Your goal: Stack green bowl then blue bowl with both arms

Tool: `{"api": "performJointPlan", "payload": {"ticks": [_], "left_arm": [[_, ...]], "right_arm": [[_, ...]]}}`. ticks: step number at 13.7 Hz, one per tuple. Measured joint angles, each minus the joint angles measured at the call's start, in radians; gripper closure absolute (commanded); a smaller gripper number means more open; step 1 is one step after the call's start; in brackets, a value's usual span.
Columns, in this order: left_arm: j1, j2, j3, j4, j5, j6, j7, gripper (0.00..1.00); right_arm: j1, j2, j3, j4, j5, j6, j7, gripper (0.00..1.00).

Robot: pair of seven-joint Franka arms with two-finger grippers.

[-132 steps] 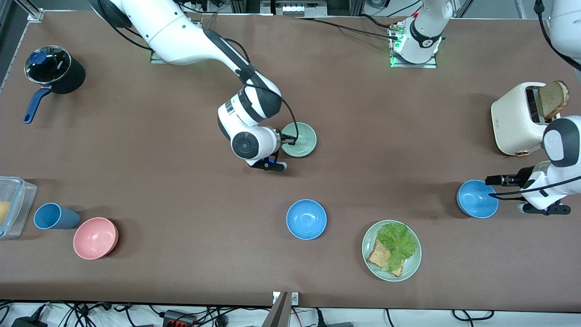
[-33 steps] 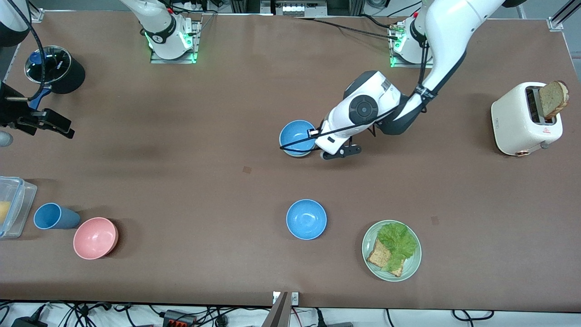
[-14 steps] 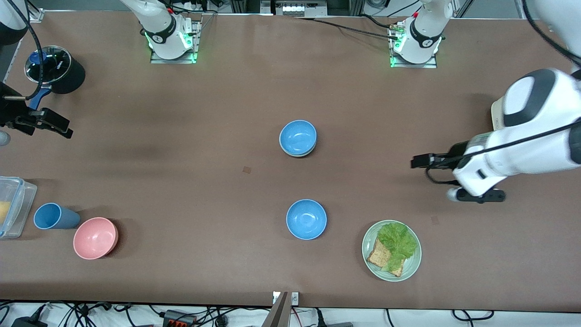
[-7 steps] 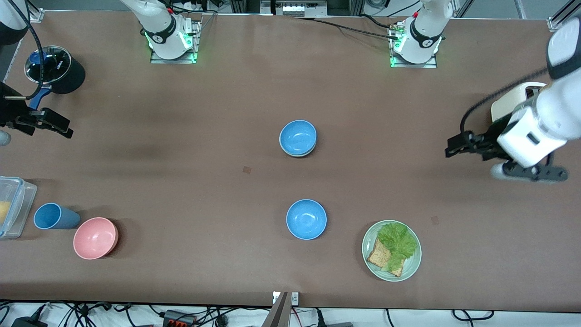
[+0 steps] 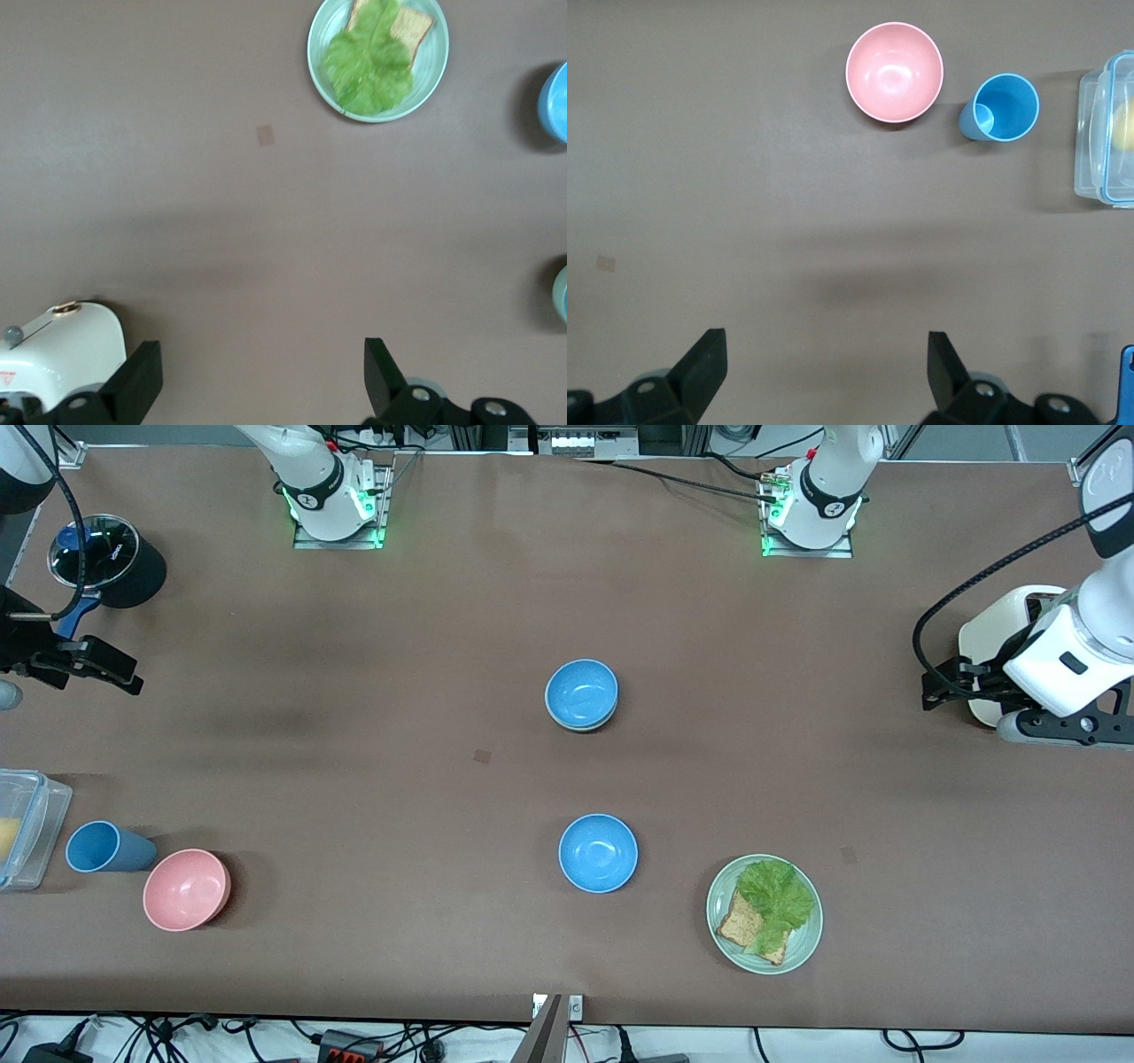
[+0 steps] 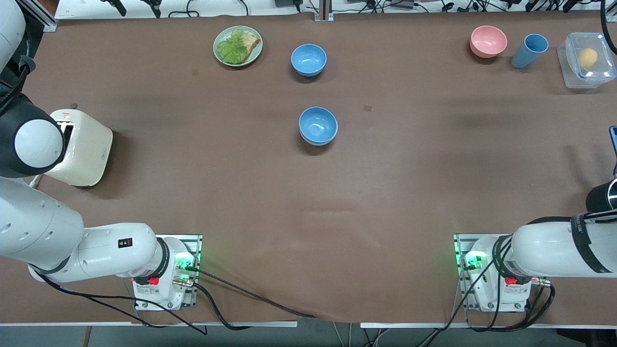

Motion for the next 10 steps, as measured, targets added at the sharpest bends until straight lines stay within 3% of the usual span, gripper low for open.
{"api": "performJointPlan", "payload": {"ticks": [10], "left_arm": [[-0.015,-0.009,0.006,-0.009,-0.038,-0.044,0.014,0.00]], "right_arm": [[0.000,0.000,0.000,0.000,0.000,0.000,-0.002,0.00]]}}
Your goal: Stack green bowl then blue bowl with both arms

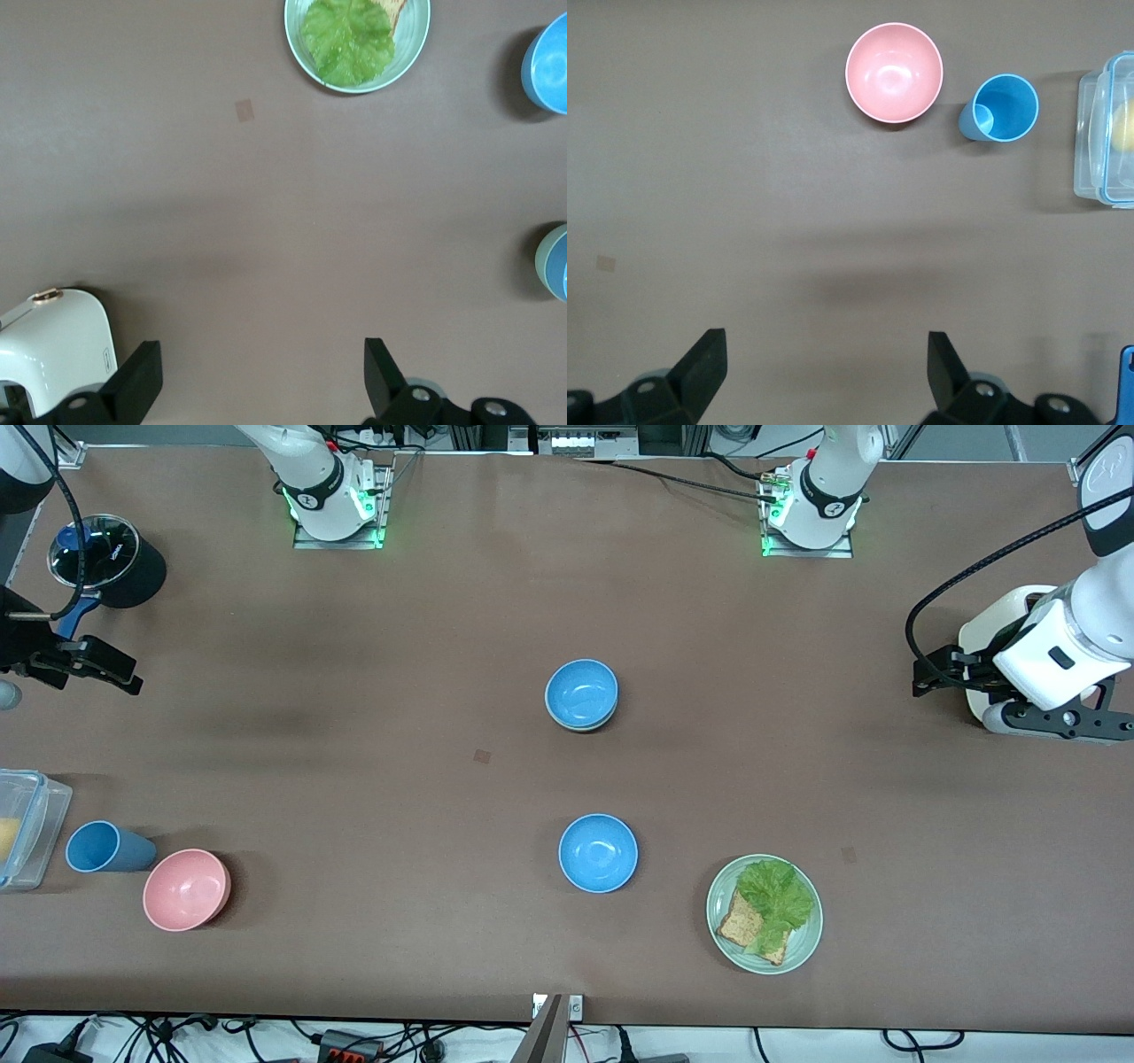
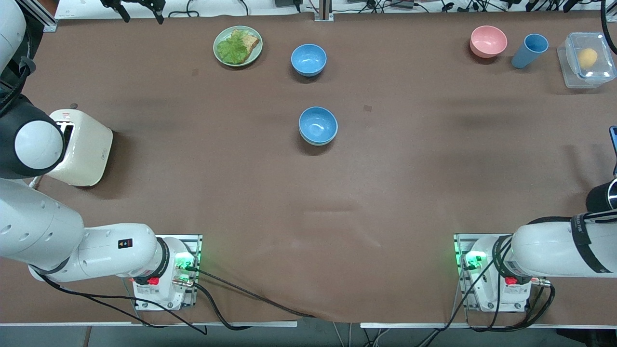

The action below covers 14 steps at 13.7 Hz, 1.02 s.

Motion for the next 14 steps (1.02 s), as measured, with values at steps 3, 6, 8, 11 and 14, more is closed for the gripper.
{"api": "performJointPlan", "payload": {"ticks": [3,6,8,11,14], "left_arm": [[-0.001,-0.001,0.000,0.001,-0.008,-0.011,0.000,0.00],[0.000,-0.001,0.000,0.002,-0.009,-0.012,0.000,0.00],[0.000,-0.001,0.001,0.004,-0.009,-0.012,0.000,0.00],[0.000,-0.001,0.001,0.004,-0.009,-0.008,0.000,0.00],[0.000,-0.001,0.002,0.005,-0.009,0.033,0.000,0.00]], "right_arm": [[0.000,0.000,0.000,0.000,0.000,0.000,0.000,0.00],[0.000,0.000,0.000,0.000,0.000,0.000,-0.001,0.00],[0.000,0.000,0.000,0.000,0.000,0.000,-0.001,0.00],[0.000,0.000,0.000,0.000,0.000,0.000,-0.002,0.00],[0.000,0.000,0.000,0.000,0.000,0.000,-0.003,0.00]]}}
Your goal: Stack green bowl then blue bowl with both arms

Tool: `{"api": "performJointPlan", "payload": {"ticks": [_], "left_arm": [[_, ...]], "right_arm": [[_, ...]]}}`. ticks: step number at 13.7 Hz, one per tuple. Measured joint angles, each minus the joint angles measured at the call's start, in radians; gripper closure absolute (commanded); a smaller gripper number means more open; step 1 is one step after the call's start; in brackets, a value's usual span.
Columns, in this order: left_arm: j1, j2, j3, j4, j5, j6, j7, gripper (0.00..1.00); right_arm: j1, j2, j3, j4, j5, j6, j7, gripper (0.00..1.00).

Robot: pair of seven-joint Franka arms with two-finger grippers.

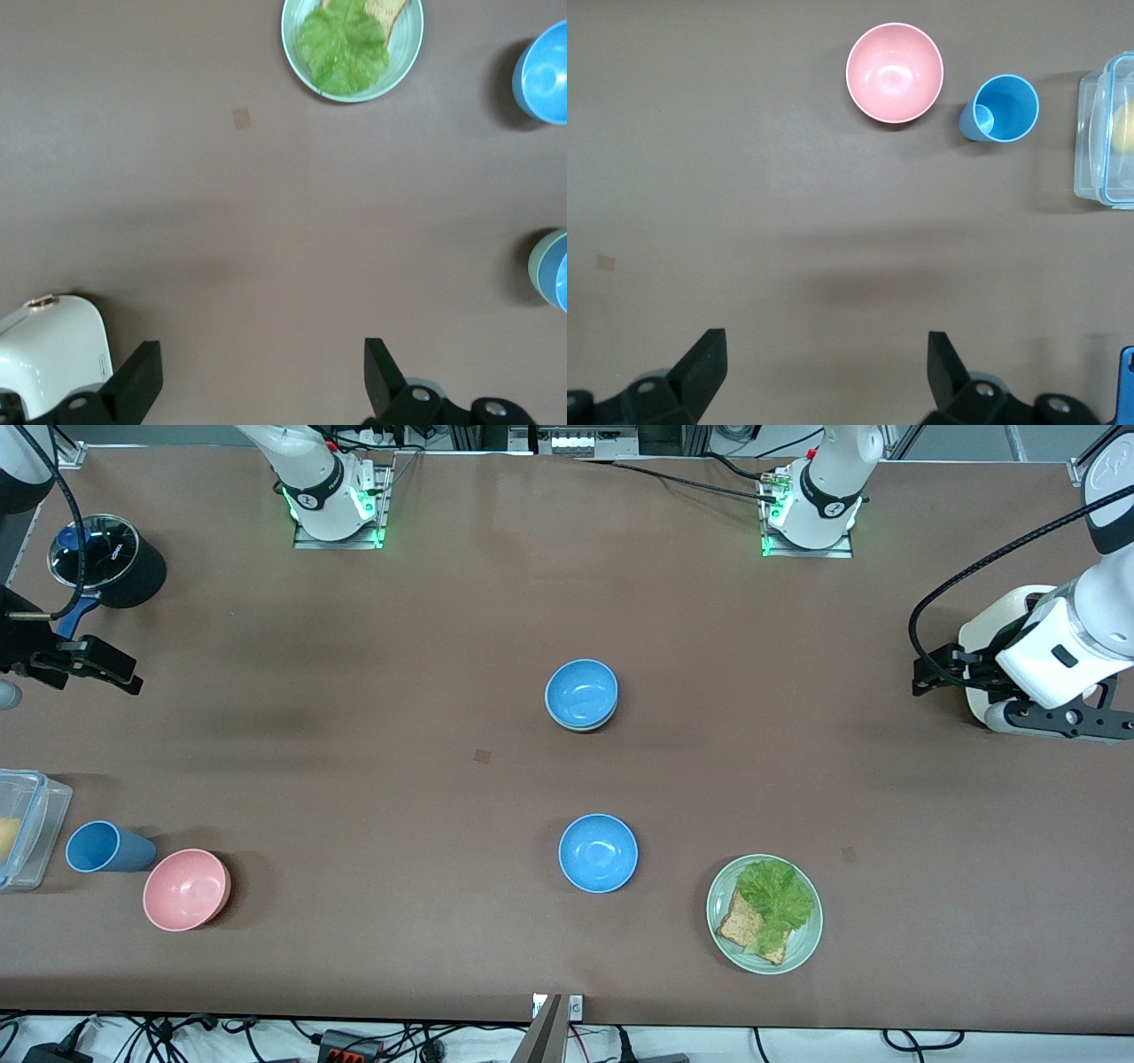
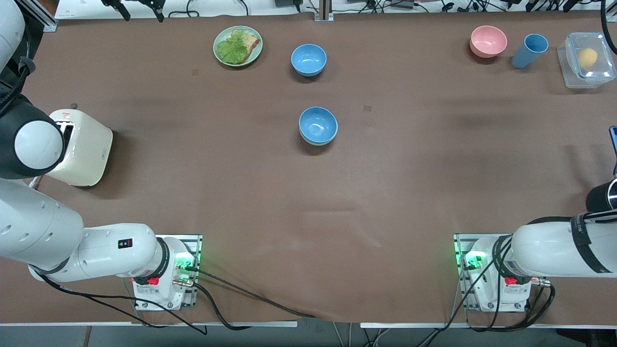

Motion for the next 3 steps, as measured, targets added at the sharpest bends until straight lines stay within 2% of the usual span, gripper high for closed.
{"api": "performJointPlan", "payload": {"ticks": [3], "left_arm": [[0.000,0.000,0.000,0.000,0.000,0.007,0.000,0.00]], "right_arm": [[0.000,0.000,0.000,0.000,0.000,0.000,0.000,0.00]]}}
